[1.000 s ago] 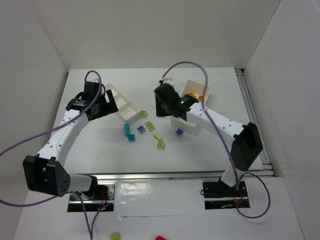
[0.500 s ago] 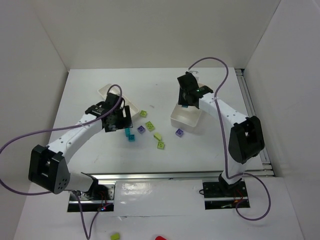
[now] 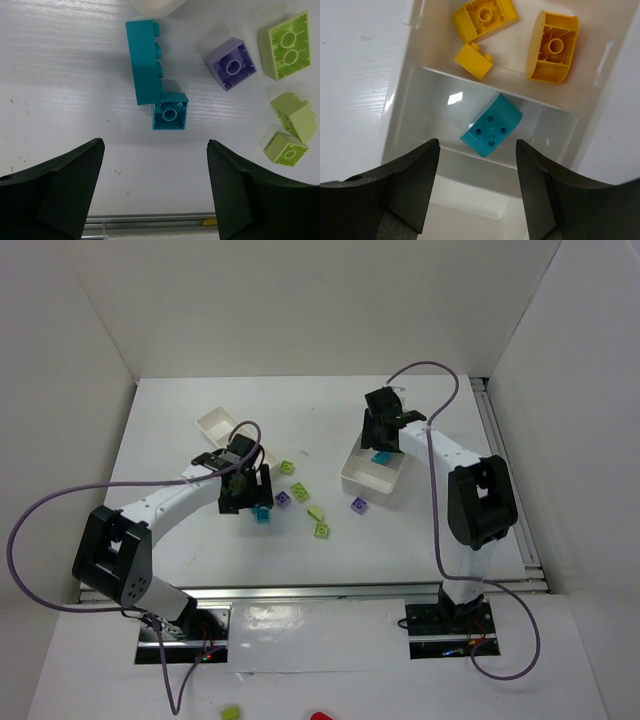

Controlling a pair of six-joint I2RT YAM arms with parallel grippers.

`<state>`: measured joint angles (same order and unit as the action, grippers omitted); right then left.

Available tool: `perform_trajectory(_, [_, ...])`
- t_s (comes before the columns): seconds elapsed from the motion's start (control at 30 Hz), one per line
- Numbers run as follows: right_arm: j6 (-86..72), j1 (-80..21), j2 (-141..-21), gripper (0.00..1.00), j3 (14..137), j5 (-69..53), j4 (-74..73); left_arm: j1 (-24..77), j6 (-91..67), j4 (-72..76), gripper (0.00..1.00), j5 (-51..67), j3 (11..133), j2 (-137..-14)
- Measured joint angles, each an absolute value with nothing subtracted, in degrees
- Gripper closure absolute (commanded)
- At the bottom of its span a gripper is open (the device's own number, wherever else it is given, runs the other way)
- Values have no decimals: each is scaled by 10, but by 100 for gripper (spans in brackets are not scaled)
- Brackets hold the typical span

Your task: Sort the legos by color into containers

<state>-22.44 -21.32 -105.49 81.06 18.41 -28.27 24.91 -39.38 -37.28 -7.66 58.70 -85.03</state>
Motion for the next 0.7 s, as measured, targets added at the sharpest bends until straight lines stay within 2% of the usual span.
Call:
perform_trajectory(0.17, [-224, -213, -1038, 32, 809, 182, -281, 249, -392, -369, 14, -79, 587, -855])
perform_trajectory(0.43, [-221, -218, -920, 32, 769, 178, -270, 246, -390, -336, 19, -92, 587, -900])
perform_trajectory(0.67, [-220, -221, -901, 32, 743, 178, -277, 241, -391, -301, 32, -105, 599, -954])
perform_trajectory(0.7, [-220, -222, -901, 32, 742, 178, -278, 241, -392, -296, 38, -108, 602, -960])
